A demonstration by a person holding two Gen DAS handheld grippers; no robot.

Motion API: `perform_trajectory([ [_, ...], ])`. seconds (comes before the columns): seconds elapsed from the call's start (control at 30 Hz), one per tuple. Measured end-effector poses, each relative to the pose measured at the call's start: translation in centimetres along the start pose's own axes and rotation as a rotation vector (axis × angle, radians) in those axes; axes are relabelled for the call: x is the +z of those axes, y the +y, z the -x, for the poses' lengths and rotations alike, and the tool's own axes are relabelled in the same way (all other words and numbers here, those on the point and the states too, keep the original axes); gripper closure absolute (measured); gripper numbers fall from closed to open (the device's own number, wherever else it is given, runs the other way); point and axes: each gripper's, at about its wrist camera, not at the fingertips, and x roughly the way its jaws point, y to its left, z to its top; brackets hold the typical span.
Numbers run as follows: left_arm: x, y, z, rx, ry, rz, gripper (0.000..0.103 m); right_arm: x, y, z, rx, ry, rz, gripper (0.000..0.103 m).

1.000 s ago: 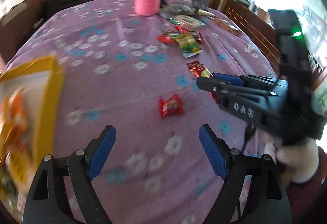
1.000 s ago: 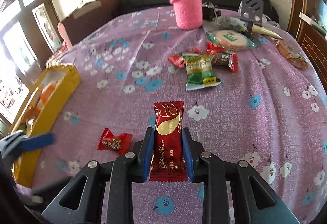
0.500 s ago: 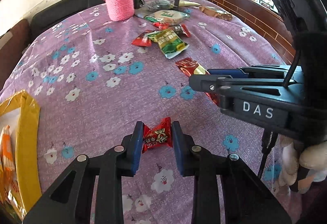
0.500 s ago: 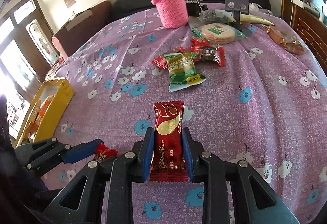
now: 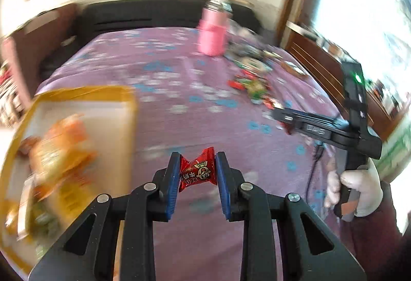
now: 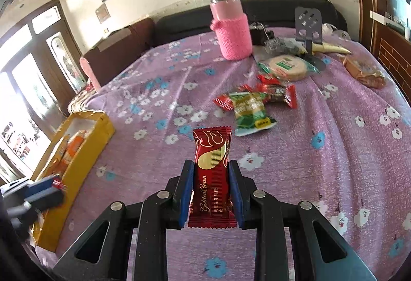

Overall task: Organize snacks
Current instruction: 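Grasp the small red candy with the left tool while the right tool holds the chocolate bar, then carry the red candy and chocolate bar into the tray and open both tools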

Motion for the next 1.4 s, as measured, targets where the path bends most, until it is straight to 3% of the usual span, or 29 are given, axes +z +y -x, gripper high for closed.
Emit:
perform_trajectory([
  [0.17,-2.3,7.4,4.4,0.156,-0.045,0.124,0.078,-0.9,2.8,-0.1,0.027,0.009,0.047,0.075],
  [0.27,-3.7,10.5,5.2,0.200,-0.041,0.176,0.078,-1.7,5.3,-0.2,0.061,0.037,0.069,0.075],
  [0.53,-6.0,13.4,4.6,0.185,-0.020,0.249,0.078,-2.5,16.5,0.5,0.254,0.100,0.173,0.076],
  [0.73,-6.7,14.0,4.5,0.181,-0.018,0.255,0.077,-3.5,24.1,-1.4,0.314,0.168,0.263,0.076],
  [0.97,-6.8,15.6,8.1,0.114,-0.111,0.311,0.053,-5.1,28.2,-4.9,0.324,0.251,0.302,0.076],
  [1.2,-6.6,15.8,11.1,0.148,-0.208,0.332,0.032,-6.0,30.5,-6.5,0.349,0.282,0.340,0.072],
  [1.4,-6.6,14.3,11.3,0.232,-0.203,0.291,0.029,-5.9,30.2,-3.7,0.336,0.195,0.346,0.052],
])
